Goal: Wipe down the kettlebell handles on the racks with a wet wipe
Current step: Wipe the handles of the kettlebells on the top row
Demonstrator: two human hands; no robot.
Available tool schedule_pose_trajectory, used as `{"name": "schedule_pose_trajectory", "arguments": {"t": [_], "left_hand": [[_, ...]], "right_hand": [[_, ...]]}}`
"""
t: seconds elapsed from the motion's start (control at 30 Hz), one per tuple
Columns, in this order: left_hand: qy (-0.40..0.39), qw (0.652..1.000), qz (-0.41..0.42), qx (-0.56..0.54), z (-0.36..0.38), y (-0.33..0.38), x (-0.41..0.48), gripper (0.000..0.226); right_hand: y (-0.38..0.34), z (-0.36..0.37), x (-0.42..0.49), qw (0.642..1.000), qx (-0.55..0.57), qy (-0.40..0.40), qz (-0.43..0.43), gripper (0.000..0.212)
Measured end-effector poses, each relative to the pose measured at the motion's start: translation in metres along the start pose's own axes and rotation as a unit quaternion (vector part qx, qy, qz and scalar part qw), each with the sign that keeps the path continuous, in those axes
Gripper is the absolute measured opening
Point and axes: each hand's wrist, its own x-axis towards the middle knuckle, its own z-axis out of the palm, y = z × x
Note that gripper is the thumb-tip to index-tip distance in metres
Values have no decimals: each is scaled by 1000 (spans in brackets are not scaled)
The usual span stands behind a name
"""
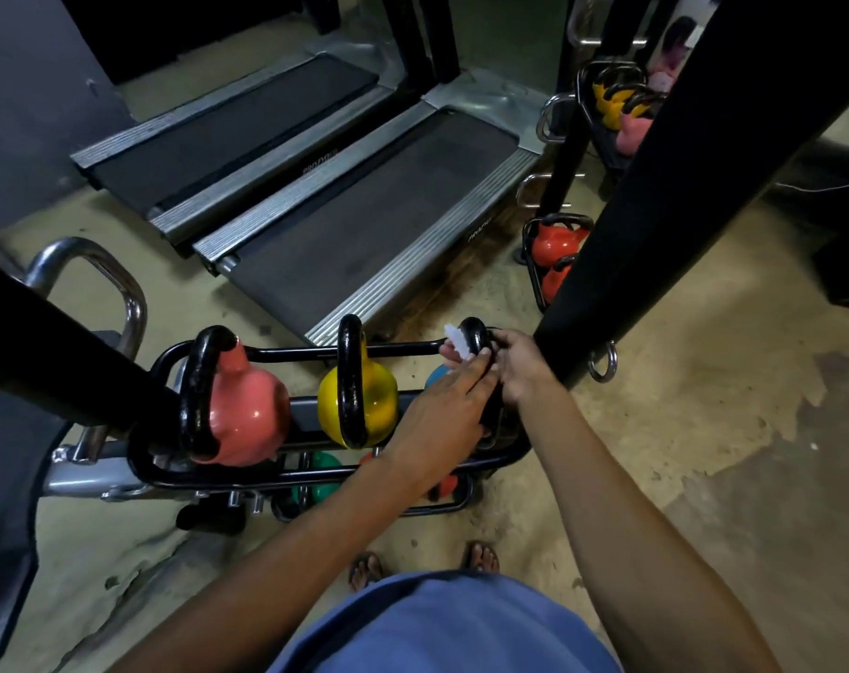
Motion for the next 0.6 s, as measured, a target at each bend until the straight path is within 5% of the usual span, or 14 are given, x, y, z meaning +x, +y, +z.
{"name": "schedule_pose_trajectory", "arguments": {"t": [0.1,0.17,0.23,0.3,0.4,0.5,0.6], "left_hand": [[-6,1000,2,6,1,3,0,80],[-5,1000,2,5,0,2,-1,79],[0,1000,4,14,1,1,-1,80],[1,1000,1,16,2,2,-2,78],[-3,999,2,31,9,6,-13,79],[-10,998,33,61,23,10,-31,77],[-24,998,37,51,30,10,-37,78]], "right_hand": [[-4,0,-2,1000,16,-11,12,50],[4,4,-3,996,-33,70,-53,39],[15,7,-4,950,-162,197,-183,26],[23,8,-9,860,-335,247,-294,26],[15,14,-8,721,-531,197,-398,26],[-11,32,2,609,-699,135,-349,24],[-22,48,-1,419,-864,89,-264,20]]}}
